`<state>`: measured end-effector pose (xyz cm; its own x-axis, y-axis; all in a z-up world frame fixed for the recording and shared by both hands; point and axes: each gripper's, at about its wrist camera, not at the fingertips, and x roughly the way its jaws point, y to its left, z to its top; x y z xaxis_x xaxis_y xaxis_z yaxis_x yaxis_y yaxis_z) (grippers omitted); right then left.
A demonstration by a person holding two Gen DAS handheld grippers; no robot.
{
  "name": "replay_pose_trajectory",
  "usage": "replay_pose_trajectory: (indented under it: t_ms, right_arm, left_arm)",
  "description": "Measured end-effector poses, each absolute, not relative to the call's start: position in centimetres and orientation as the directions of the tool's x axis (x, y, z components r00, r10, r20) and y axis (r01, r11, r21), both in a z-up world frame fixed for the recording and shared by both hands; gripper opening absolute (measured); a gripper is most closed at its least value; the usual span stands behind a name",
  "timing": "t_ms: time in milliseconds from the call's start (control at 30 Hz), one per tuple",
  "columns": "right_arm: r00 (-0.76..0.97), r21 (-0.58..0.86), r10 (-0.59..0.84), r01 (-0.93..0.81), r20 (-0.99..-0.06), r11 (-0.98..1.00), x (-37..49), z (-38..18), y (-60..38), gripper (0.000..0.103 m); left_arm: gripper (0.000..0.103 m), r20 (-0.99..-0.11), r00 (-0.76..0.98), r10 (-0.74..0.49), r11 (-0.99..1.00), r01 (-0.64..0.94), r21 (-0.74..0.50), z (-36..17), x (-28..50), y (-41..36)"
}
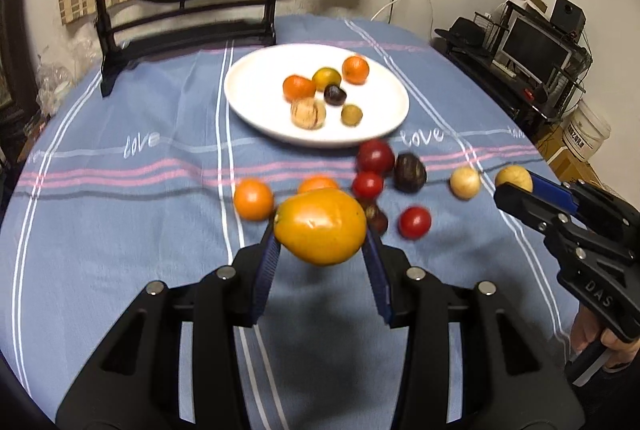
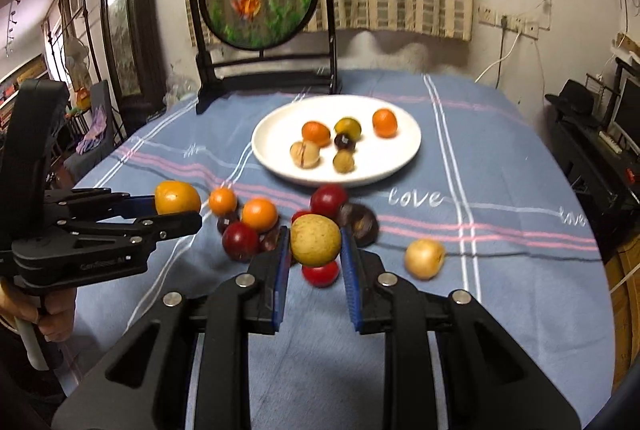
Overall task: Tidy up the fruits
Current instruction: 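Grasp the yellow-orange fruit with the left gripper while the right grasps a yellow fruit, place both on plate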
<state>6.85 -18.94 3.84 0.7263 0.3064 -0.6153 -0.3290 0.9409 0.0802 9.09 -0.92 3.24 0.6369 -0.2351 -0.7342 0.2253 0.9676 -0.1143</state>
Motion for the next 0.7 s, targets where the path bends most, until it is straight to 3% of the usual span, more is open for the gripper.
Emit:
replay_pose_trajectory:
  t_ms: [267,700]
  right_arm:
    - [0.772,0.028,0.255,-0.294,-0.583,0.955,12.4,4.7,-18.8,0.025]
    - [0.704,-0.065,0.178,-0.304,-0.688,0.95,22.5,-0.3,-16.7,0.025]
  left_arm:
    - [0.043,-0.724,0.659,-0.206,0.974,0.21,-0.086,4.3,14.9,-1.5]
    - [0.043,-0.772,0.623,-0.126,0.988,0.151,-0.039,0.3,24.7,-1.7]
